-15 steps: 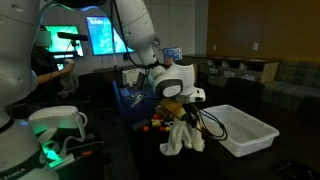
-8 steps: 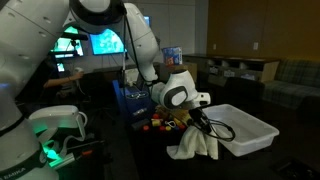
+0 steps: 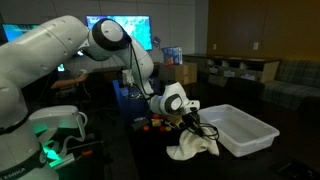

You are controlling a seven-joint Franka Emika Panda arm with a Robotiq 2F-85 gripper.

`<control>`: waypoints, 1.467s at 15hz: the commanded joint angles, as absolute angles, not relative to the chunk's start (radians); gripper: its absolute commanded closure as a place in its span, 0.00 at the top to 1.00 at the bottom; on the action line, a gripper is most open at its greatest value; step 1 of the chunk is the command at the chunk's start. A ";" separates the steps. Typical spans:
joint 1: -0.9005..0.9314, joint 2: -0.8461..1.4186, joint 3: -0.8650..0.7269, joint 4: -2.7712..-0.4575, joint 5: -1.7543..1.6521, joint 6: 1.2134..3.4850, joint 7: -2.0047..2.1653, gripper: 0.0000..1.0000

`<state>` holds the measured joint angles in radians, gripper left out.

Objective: Use the white towel to move the objects on the table to the left, then put the white towel in the bowl

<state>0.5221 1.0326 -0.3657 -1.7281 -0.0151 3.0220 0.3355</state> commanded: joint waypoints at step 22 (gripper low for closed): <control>0.536 1.242 -0.166 -1.237 -0.018 2.831 0.439 0.02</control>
